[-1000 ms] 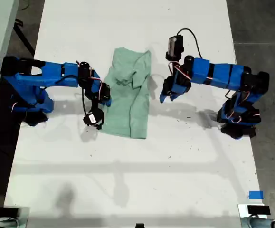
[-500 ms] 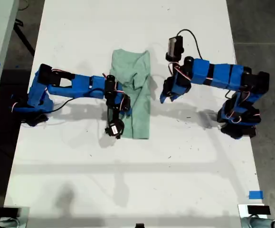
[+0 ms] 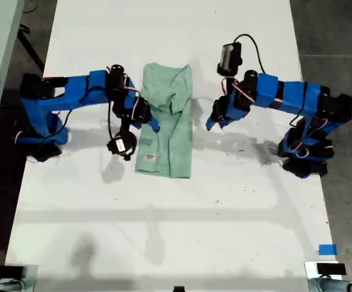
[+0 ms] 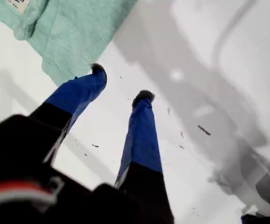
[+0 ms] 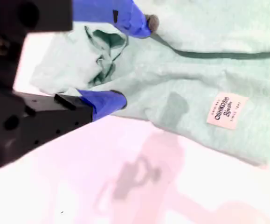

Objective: Fold t-shirt

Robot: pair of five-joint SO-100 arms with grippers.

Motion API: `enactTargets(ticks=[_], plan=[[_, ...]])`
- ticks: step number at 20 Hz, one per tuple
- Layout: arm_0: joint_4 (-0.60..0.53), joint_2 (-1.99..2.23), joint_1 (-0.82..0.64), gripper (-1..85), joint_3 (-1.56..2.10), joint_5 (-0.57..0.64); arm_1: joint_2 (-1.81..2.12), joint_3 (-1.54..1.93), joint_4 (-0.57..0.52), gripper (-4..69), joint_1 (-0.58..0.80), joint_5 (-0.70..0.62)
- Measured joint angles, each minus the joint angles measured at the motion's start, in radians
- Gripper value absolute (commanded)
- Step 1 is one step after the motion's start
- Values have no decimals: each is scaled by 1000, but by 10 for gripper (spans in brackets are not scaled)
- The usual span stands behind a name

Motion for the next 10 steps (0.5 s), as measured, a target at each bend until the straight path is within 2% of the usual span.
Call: enactTargets(ticks=[2, 6, 10], plan=[[37, 160, -2, 238, 104, 8, 34, 0, 9, 169, -15, 0], [38, 477, 3, 225, 368, -8, 101, 0, 43, 167, -80, 8], [17, 652, 112, 216, 534, -89, 135, 0, 49, 160, -181, 54]])
